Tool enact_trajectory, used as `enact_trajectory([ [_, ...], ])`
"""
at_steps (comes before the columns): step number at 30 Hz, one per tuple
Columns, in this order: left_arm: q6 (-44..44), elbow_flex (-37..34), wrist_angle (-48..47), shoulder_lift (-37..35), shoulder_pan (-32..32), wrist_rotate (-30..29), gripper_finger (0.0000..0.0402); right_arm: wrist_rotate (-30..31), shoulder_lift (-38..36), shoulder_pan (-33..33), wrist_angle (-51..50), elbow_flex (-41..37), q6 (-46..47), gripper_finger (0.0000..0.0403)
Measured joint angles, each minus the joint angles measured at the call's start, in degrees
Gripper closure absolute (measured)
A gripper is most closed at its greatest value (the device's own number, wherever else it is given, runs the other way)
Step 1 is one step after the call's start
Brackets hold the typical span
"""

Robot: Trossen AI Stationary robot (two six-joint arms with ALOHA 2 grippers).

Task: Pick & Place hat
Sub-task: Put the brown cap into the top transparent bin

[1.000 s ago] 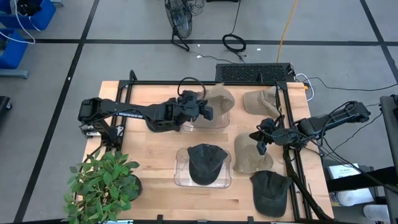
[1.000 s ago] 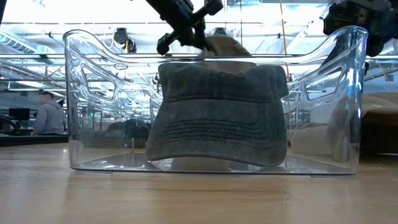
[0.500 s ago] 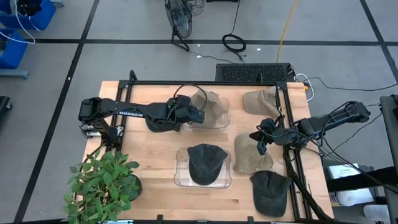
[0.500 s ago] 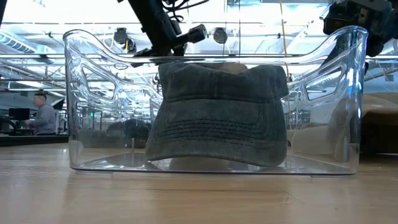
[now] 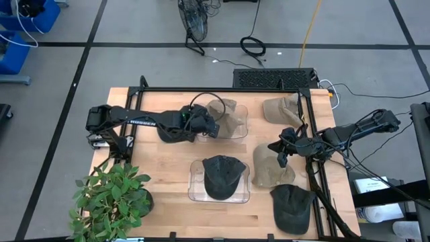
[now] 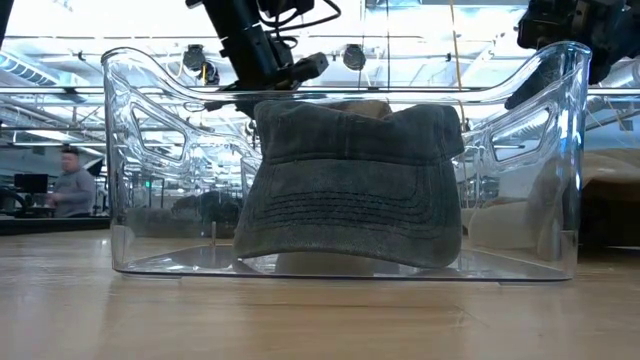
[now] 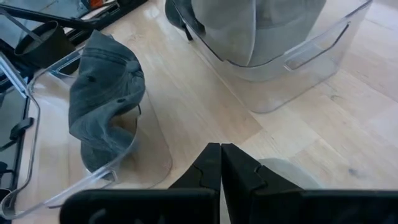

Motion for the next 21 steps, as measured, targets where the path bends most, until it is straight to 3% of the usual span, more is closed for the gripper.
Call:
enact_trajectory([
  [12,5.9,0.0,-0.16,-1.37,0.57,0.28,0.0101,0.03,0.02,0.0,-0.03,0.0,0.26,0.0402],
  [16,6.49,0.0,-0.96,-3.71,0.68,-0.29,0.0073,0.29,0.02,0.0,-0.03,0.0,0.26,0.0402],
  [21,7.19,0.0,-4.15,-7.98,1.28,-4.6,0.0075,3.55,0.01,0.0,-0.06,0.0,-0.04,0.0402],
])
